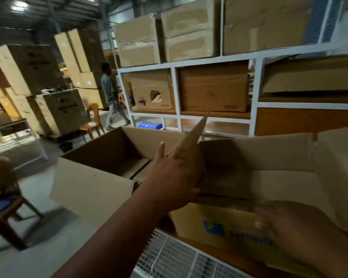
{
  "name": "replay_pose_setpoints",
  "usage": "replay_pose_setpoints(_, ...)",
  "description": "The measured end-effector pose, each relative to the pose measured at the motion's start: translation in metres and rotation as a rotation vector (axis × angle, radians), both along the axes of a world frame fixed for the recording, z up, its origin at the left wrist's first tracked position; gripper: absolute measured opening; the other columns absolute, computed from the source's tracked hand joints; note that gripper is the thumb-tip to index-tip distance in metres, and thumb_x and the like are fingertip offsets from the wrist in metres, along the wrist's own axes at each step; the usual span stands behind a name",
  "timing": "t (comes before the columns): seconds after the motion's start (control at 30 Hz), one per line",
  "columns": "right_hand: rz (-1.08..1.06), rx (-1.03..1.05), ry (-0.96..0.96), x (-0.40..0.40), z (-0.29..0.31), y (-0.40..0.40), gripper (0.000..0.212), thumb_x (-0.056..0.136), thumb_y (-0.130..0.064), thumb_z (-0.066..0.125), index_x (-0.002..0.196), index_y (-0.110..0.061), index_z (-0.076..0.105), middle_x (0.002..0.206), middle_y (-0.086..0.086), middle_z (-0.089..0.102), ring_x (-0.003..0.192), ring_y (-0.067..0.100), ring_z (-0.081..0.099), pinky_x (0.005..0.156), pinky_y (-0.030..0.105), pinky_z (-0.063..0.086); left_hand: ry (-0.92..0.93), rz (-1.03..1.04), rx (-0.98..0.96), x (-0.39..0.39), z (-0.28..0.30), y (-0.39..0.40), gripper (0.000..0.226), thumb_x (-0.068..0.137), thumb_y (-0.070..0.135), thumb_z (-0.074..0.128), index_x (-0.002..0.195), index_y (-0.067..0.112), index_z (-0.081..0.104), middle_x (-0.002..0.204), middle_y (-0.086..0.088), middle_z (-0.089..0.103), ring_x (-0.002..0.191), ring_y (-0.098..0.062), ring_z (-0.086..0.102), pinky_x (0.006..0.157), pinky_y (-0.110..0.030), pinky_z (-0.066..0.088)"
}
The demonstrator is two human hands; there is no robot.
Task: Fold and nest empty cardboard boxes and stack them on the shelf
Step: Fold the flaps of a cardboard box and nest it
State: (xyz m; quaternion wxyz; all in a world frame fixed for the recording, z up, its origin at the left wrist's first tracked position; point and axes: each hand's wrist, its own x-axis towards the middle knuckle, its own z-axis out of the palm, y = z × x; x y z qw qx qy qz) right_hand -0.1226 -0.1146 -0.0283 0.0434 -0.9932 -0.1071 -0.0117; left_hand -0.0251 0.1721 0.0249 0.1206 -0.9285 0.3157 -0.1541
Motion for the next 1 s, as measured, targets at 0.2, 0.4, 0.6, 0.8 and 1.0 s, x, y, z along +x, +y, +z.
replay_pose_setpoints(0.2, -0.097, 0.044, 0.1, 0.022, -0.046, -0.037, 0.04, 0.086, -0.095, 0.004, 0.114, -0.079, 0.028, 0.136, -0.03, 0.053, 0.117, 0.004, 0.06, 0.098, 0.031, 0.054, 0.09, 0.338, 0.149, 0.005, -0.057, 0.034, 0.076, 0.087, 0.08, 0.054, 0.147, 0.034, 0.056, 0.167, -0.017, 0.04, 0.162, -0.037, 0.02, 0.117, -0.079, -0.014)
replay_pose_setpoints(0.4, -0.1, 0.008, 0.045, -0.004, -0.008, -0.01, 0.053, 0.099, -0.08, 0.007, 0.134, -0.062, 0.043, 0.13, -0.03, 0.052, 0.116, -0.001, 0.056, 0.093, 0.024, 0.052, 0.121, 0.192, -0.026, 0.007, -0.061, 0.005, 0.051, 0.096, 0.07, 0.05, 0.111, 0.026, 0.071, 0.112, -0.005, 0.062, 0.107, -0.029, 0.059, 0.101, -0.053, 0.048)
replay_pose_setpoints(0.6, -0.135, 0.015, -0.04, -0.019, -0.019, -0.009, 0.028, 0.11, -0.063, 0.036, 0.135, -0.055, 0.046, 0.128, -0.029, 0.054, 0.115, -0.001, 0.051, 0.088, 0.027, 0.052, 0.513, 0.287, -0.144, 0.031, -0.038, -0.034, 0.051, 0.103, 0.062, 0.044, 0.117, 0.019, 0.069, 0.117, -0.006, 0.069, 0.109, -0.029, 0.065, 0.091, -0.039, 0.05)
replay_pose_setpoints(0.8, -0.159, -0.02, -0.136, -0.031, -0.03, -0.001, 0.028, 0.11, -0.056, 0.044, 0.132, -0.043, 0.056, 0.123, -0.017, 0.057, 0.111, 0.014, 0.052, 0.074, 0.032, 0.041, 0.743, 0.535, -0.396, 0.077, -0.052, -0.068, 0.13, 0.069, 0.095, 0.067, 0.169, 0.024, 0.025, 0.17, -0.013, 0.034, 0.152, -0.035, 0.039, 0.124, -0.05, 0.033)
replay_pose_setpoints(1.0, -0.24, -0.019, -0.261, -0.032, -0.046, -0.002, 0.029, 0.107, -0.056, 0.05, 0.127, -0.038, 0.059, 0.12, -0.012, 0.061, 0.107, 0.02, 0.057, 0.081, 0.037, 0.05, 0.723, 0.545, -0.266, 0.093, -0.072, -0.077, 0.08, 0.096, 0.067, 0.06, 0.158, 0.017, 0.051, 0.156, -0.015, 0.055, 0.138, -0.034, 0.056, 0.116, -0.046, 0.045)
